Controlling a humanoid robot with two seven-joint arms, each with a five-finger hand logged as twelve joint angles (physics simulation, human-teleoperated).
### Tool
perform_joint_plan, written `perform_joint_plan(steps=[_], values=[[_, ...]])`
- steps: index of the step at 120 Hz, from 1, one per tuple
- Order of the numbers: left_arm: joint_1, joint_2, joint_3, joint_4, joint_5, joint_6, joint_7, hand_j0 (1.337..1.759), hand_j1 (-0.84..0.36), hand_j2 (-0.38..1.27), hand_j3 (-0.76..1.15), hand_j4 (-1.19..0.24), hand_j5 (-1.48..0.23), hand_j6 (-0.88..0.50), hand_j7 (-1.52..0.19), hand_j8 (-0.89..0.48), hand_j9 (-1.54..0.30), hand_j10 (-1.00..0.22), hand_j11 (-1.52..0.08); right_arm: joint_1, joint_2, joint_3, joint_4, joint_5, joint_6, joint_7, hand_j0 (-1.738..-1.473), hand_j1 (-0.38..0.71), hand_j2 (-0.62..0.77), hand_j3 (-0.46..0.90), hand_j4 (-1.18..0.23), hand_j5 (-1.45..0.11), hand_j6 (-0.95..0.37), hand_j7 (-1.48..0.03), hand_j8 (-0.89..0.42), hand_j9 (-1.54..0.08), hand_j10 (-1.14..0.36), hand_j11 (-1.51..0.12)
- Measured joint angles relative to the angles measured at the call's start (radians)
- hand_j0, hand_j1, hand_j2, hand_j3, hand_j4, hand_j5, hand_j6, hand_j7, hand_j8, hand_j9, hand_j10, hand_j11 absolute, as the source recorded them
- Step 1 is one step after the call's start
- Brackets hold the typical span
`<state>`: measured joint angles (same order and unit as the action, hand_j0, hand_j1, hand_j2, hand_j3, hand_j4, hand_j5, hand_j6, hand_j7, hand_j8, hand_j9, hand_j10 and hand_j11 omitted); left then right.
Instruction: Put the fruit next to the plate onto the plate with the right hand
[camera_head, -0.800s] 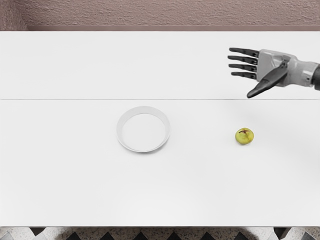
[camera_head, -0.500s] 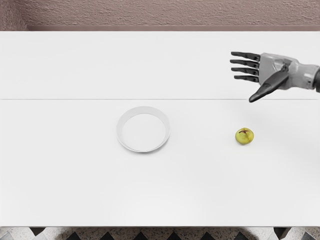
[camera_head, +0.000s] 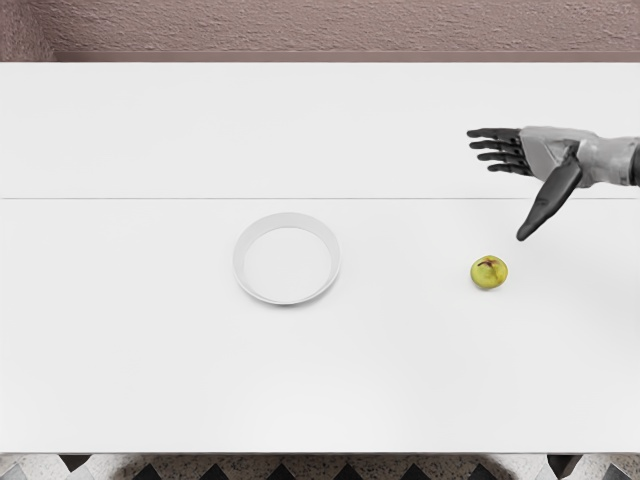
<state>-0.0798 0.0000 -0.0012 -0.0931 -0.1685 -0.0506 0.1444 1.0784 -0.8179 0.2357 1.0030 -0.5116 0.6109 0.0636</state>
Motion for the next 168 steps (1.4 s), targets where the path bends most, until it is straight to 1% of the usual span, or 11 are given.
perform_joint_plan(steps=[12, 28, 39, 57, 65, 71, 92, 116, 128, 148, 168], values=[[0.0, 0.0, 0.0, 0.0, 0.0, 0.0, 0.0, 1.658, 0.32, 0.0, 0.0, -0.02, -0.03, -0.02, -0.03, -0.02, -0.03, -0.02, -0.03, -0.013, -0.002, 0.001, 0.004, -0.066, 0.0, 0.04, -1.658, -0.35, 0.0, 0.0, 0.0, 0.0, 0.0, 0.0, 0.0, 0.0, 0.0, 0.0], [0.0, 0.0, 0.0, 0.0, 0.001, 0.0, 0.0, 1.658, 0.32, 0.0, 0.0, -0.02, -0.03, -0.02, -0.03, -0.02, -0.03, -0.02, -0.03, -0.031, -0.009, 0.0, 0.01, -0.143, 0.0, 0.11, -1.658, -0.35, 0.0, 0.0, 0.0, 0.0, 0.0, 0.0, 0.0, 0.0, 0.0, 0.0], [0.0, 0.0, 0.0, 0.0, 0.001, 0.0, 0.0, 1.658, 0.32, 0.0, 0.0, -0.02, -0.03, -0.02, -0.03, -0.02, -0.03, -0.02, -0.03, -0.06, -0.013, 0.0, 0.013, -0.178, 0.0, 0.171, -1.658, -0.35, 0.0, 0.0, 0.0, 0.0, 0.0, 0.0, 0.0, 0.0, 0.0, 0.0], [0.0, 0.0, 0.0, 0.0, 0.0, 0.0, 0.0, 1.658, 0.32, 0.0, 0.0, -0.02, -0.03, -0.02, -0.03, -0.02, -0.03, -0.02, -0.03, -0.124, -0.024, 0.001, 0.017, -0.203, -0.006, 0.291, -1.658, -0.35, 0.0, 0.0, 0.0, 0.0, 0.0, 0.0, 0.0, 0.0, 0.0, 0.0], [0.0, 0.0, 0.0, 0.0, 0.0, 0.0, 0.0, 1.658, 0.32, 0.0, 0.0, -0.02, -0.03, -0.02, -0.03, -0.02, -0.03, -0.02, -0.03, -0.151, -0.033, 0.001, 0.02, -0.201, -0.021, 0.335, -1.658, -0.35, 0.0, 0.0, 0.0, 0.0, 0.0, 0.0, 0.0, 0.0, 0.0, 0.0], [0.0, 0.0, 0.0, 0.0, 0.0, 0.0, 0.0, 1.658, 0.32, 0.0, 0.0, -0.02, -0.03, -0.02, -0.03, -0.02, -0.03, -0.02, -0.03, -0.171, -0.04, 0.001, 0.021, -0.19, -0.03, 0.36, -1.658, -0.35, 0.0, 0.0, 0.0, 0.0, 0.0, 0.0, 0.0, 0.0, 0.0, 0.0], [0.0, 0.0, 0.0, 0.0, 0.0, 0.0, 0.0, 1.658, 0.32, 0.0, 0.0, -0.02, -0.03, -0.02, -0.03, -0.02, -0.03, -0.02, -0.03, -0.218, -0.051, 0.002, 0.021, -0.14, -0.045, 0.397, -1.658, -0.35, 0.0, 0.0, 0.0, 0.0, 0.0, 0.0, 0.0, 0.0, 0.0, 0.0], [0.0, 0.0, 0.0, 0.0, 0.0, 0.0, 0.0, 1.658, 0.32, 0.0, 0.0, -0.02, -0.03, -0.02, -0.03, -0.02, -0.03, -0.02, -0.03, -0.272, -0.048, -0.008, 0.02, -0.137, -0.165, 0.471, -1.658, -0.35, 0.0, 0.0, 0.0, 0.0, 0.0, 0.0, 0.0, 0.0, 0.0, 0.0], [0.0, 0.0, 0.0, 0.0, 0.0, 0.0, 0.0, 1.658, 0.32, 0.0, 0.0, -0.02, -0.03, -0.02, -0.03, -0.02, -0.03, -0.02, -0.03, -0.294, -0.039, -0.011, 0.02, -0.147, -0.227, 0.487, -1.658, -0.35, 0.0, 0.0, 0.0, 0.0, 0.0, 0.0, 0.0, 0.0, 0.0, 0.0], [0.0, 0.0, 0.0, 0.0, 0.0, 0.0, 0.0, 1.658, 0.32, 0.0, 0.0, -0.02, -0.03, -0.02, -0.03, -0.02, -0.03, -0.02, -0.03, -0.334, -0.032, -0.013, 0.02, -0.165, -0.293, 0.53, -1.658, -0.33, 0.0, 0.0, -0.02, -0.03, -0.02, -0.02, -0.02, -0.03, -0.02, -0.03], [0.0, 0.0, 0.0, 0.0, 0.0, 0.0, 0.0, 1.658, 0.32, 0.0, 0.0, -0.02, -0.03, -0.02, -0.03, -0.02, -0.03, -0.02, -0.03, -0.368, -0.03, -0.016, 0.02, -0.174, -0.341, 0.544, -1.658, -0.29, -0.01, 0.0, -0.06, -0.07, -0.06, -0.07, -0.06, -0.07, -0.06, -0.07]])
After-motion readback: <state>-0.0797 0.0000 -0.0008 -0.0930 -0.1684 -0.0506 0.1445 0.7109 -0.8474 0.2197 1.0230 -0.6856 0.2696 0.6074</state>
